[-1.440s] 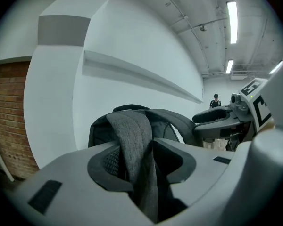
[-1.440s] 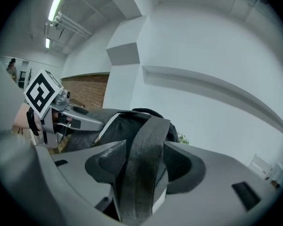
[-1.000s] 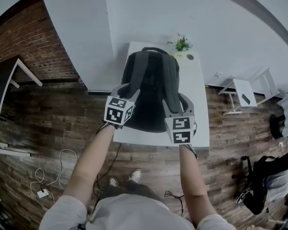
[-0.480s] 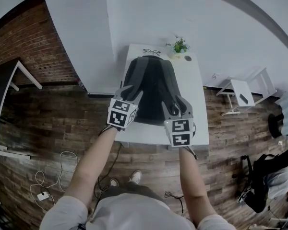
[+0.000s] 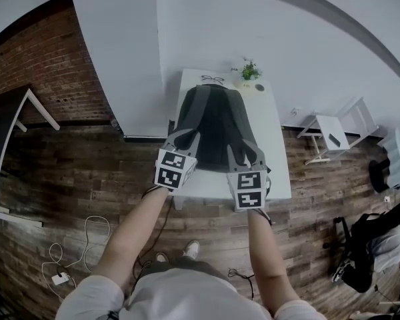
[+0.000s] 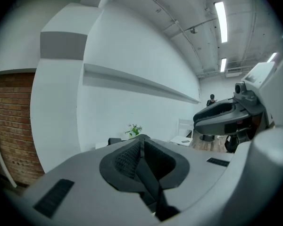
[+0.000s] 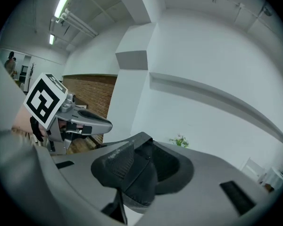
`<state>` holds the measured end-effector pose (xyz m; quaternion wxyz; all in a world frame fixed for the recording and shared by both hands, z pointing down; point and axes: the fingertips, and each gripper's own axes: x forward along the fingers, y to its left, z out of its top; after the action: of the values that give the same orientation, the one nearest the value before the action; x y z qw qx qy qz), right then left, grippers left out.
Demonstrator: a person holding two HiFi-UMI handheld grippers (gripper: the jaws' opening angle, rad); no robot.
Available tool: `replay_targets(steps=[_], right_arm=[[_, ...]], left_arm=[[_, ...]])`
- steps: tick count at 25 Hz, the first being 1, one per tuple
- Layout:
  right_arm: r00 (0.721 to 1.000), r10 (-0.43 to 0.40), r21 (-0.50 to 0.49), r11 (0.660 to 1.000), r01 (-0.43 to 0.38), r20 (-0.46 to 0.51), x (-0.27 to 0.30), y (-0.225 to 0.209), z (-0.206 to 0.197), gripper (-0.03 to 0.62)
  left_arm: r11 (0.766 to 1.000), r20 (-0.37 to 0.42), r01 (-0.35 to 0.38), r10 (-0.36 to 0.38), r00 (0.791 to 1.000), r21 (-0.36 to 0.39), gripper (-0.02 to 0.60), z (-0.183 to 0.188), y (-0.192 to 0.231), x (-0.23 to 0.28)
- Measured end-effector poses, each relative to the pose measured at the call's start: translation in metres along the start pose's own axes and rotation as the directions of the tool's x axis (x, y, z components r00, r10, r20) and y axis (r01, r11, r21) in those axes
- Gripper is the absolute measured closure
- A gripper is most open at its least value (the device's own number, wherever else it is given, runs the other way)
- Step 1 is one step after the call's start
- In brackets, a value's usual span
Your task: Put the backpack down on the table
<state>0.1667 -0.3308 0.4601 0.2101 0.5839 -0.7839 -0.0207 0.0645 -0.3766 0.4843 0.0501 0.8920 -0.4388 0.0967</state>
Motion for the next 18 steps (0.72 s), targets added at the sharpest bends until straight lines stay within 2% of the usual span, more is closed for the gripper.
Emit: replay_targets(steps=[6, 12, 18], right_arm=[[0.999, -0.027, 0.003, 1.0, 0.027, 0.033, -0.034, 0.029, 0.028, 0.534], [0.996, -0.023, 0.055, 0.998, 0.018, 0.089, -0.074, 0.057, 0.058, 0.545], [0.989, -0.03, 0.078, 0.997, 0.019, 0.147, -0.114, 0.072, 0.086, 0.546]], left_arm=[[1.0, 0.093, -0.018, 0.018, 0.995, 0.007, 0.563, 0.036, 0.005, -0.057], [0.999, 0.21, 0.036, -0.039, 0.977, 0.019, 0.565, 0.08, -0.002, -0.129], [0.998, 0.314, 0.033, -0.047, 0.948, 0.049, 0.565, 0.118, -0.002, -0.195]])
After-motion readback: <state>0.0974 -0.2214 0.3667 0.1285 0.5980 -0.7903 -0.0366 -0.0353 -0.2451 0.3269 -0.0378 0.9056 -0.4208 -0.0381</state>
